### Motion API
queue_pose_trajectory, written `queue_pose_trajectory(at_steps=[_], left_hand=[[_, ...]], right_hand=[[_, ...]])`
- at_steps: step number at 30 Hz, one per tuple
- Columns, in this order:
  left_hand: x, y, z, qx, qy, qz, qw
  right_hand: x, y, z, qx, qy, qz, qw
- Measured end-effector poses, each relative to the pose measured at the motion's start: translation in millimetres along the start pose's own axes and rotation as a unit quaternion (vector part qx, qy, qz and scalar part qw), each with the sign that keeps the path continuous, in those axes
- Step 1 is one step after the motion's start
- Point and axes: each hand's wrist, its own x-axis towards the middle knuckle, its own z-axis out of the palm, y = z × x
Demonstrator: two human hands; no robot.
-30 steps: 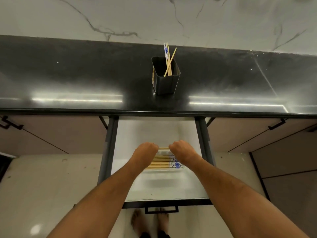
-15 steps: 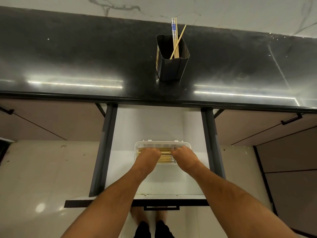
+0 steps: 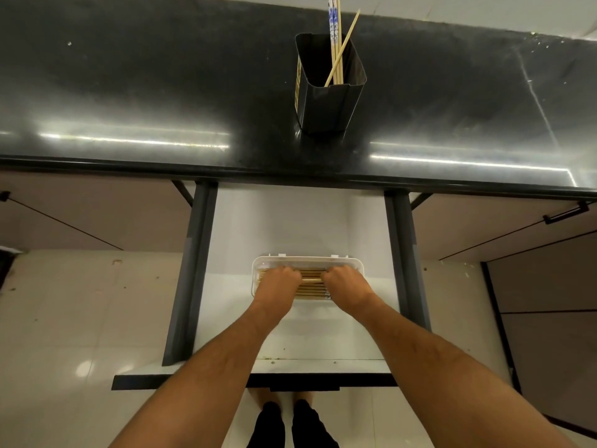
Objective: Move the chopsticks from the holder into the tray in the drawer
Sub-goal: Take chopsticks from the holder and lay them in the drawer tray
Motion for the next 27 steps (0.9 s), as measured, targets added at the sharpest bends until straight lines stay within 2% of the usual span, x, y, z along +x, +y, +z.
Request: queue_pose_trajectory(at_steps=[9,16,22,27], left_hand=[[2,-3,11,-0.039,0.022,-0.028,0.999],[0,-2,19,-0.079,0.063,-0.065,0.993],[1,-5,18,-0.064,0.068,-0.077,0.993],[1,-6,21,-0.095,0.062,-0.093,0.989]], right_hand=[[-3,7,4,-0.008,0.025,0.028,0.999],[-4,7,9,0.04,0.038,0.04,0.998],[-6,6,5,0.032,0.039,0.047,0.998],[-2,6,4,0.019,0.03,0.048,0.998]])
